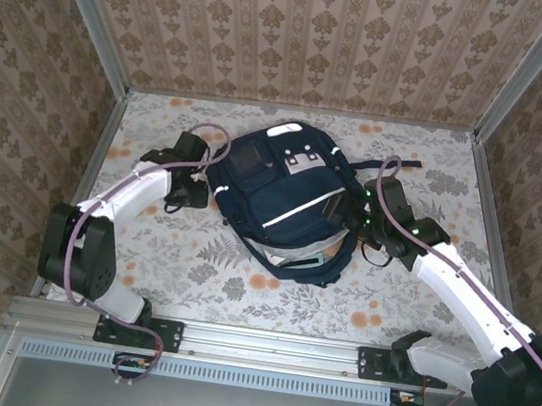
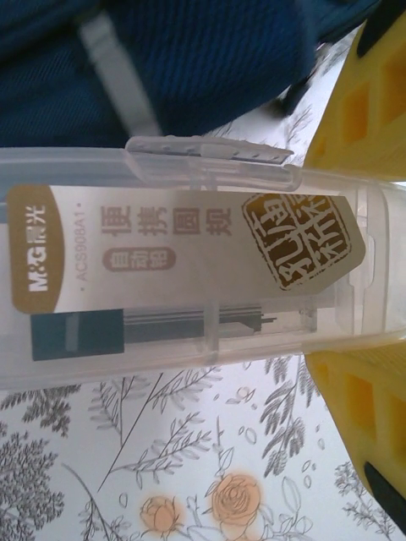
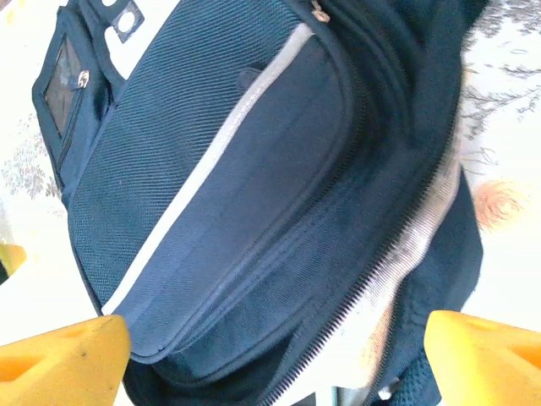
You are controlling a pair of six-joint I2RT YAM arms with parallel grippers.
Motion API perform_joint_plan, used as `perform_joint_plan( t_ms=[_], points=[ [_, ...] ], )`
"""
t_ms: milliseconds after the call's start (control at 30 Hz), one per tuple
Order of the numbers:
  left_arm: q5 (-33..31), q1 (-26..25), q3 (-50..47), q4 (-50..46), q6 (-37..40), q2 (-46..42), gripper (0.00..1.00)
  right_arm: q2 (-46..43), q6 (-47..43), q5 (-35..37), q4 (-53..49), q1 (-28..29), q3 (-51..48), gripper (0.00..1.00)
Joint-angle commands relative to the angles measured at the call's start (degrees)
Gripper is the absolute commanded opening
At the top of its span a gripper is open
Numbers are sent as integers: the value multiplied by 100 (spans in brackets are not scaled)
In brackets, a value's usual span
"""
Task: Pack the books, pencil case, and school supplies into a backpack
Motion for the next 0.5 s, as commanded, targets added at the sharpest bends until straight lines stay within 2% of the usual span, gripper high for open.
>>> perform_joint_plan(
  t_ms=[0, 133, 233, 267, 367, 467],
  points=[
    [-45, -258, -191, -239, -277, -476, 30, 30, 119, 110, -298, -19, -262, 84],
    [-190, -862, -302, -385, -368, -953, 31, 378, 277, -528, 482, -9, -379, 76],
    [-300, -1279, -328, -547, -476, -1248, 31, 673, 295, -709, 839, 11, -273, 73],
    [-345, -1435, -340, -598, -508, -1345, 31, 807, 296, -805, 937, 9, -210, 69],
    [-527, -1941, -349, -727, -629, -1552, 32, 1086, 295, -1012, 1049, 17, -59, 50],
    [-720, -2505, -345, -852, -765, -1678, 32, 1028, 280, -904, 1037, 67, 55, 22]
  ],
)
